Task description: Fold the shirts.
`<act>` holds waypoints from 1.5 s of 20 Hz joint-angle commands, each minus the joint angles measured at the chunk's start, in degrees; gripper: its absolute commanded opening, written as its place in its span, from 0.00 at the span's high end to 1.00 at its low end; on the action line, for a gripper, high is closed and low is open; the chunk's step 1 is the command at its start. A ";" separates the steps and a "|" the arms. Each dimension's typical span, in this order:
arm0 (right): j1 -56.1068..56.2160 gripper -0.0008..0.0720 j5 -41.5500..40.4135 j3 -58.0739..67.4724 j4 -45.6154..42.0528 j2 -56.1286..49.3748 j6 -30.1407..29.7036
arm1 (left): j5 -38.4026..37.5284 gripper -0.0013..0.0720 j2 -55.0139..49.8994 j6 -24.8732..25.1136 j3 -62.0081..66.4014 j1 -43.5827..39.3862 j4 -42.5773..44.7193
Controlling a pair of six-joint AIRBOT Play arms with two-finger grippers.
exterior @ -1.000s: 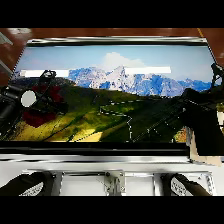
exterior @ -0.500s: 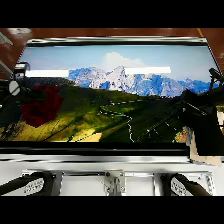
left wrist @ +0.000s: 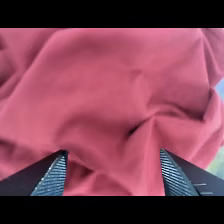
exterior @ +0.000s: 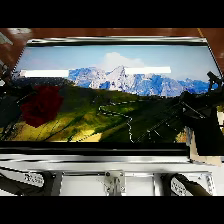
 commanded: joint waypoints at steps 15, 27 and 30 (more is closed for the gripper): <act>-0.04 0.06 -3.23 3.48 4.09 0.20 -8.04 | -10.93 0.93 16.44 15.45 7.72 -10.93 -22.32; -0.04 0.06 10.95 14.56 -0.37 8.90 -10.93 | -4.68 0.93 26.93 8.24 -1.57 -51.93 -22.32; -0.04 0.06 14.82 14.56 -1.53 8.85 -12.24 | 1.44 0.93 19.65 5.25 -6.75 -60.02 -22.34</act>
